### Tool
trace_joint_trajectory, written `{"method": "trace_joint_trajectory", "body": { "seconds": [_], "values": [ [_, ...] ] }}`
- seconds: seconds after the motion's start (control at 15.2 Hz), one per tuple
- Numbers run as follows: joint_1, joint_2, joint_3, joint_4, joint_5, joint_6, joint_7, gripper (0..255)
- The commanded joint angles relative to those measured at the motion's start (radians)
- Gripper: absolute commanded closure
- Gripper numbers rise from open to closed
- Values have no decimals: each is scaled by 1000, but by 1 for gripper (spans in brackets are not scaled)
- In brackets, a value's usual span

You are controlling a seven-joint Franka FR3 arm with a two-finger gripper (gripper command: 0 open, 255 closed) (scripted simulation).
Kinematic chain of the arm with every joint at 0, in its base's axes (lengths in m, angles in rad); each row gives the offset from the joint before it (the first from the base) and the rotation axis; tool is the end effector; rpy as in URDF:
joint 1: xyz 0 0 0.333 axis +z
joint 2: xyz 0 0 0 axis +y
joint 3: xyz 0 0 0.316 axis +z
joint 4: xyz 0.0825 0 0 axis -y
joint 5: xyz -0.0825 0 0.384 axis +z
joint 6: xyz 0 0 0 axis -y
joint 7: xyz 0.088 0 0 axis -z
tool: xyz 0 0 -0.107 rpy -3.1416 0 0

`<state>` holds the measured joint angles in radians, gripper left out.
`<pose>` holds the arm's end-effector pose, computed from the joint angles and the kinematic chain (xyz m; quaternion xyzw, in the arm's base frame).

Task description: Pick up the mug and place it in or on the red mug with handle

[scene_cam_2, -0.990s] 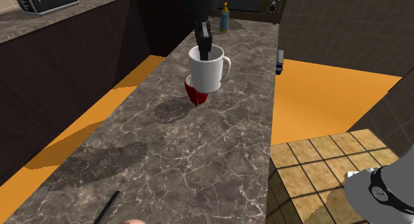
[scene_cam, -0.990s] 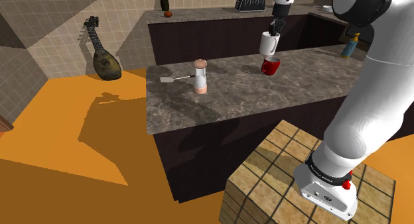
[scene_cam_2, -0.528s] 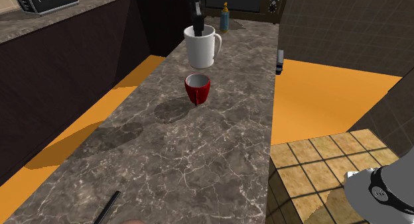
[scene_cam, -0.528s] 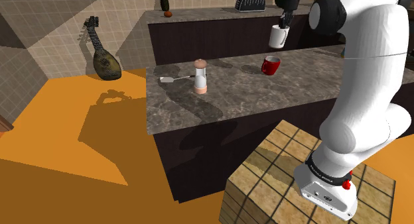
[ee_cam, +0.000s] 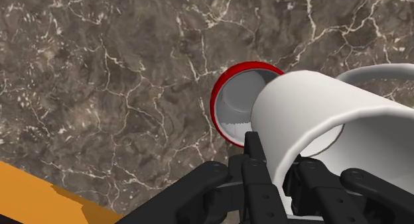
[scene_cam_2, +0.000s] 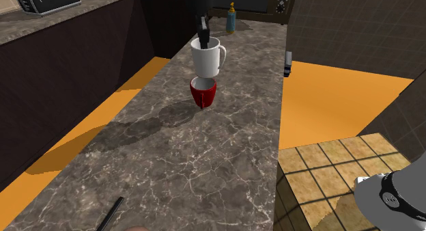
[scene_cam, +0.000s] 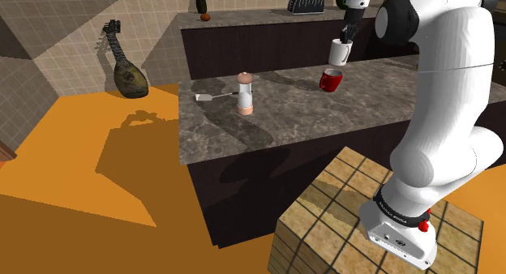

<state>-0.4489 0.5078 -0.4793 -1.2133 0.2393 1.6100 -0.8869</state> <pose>0.4889 -0.4851 0.5037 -0.9995 0.0059 0.0140 0.0269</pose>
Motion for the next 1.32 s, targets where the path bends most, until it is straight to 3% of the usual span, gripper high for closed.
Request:
{"method": "trace_joint_trajectory", "body": {
  "seconds": [0.0, 0.59, 1.12, 1.19, 1.25],
  "values": [
    [6, -6, 0, -34, -2, 28, -2, 255],
    [23, -7, 3, -153, 1, 144, -11, 255],
    [22, -7, 3, -152, 1, 144, -11, 255],
    [22, -7, 3, -152, 1, 144, -11, 0],
    [23, -7, 3, -153, 1, 144, -11, 0]
  ]
}}
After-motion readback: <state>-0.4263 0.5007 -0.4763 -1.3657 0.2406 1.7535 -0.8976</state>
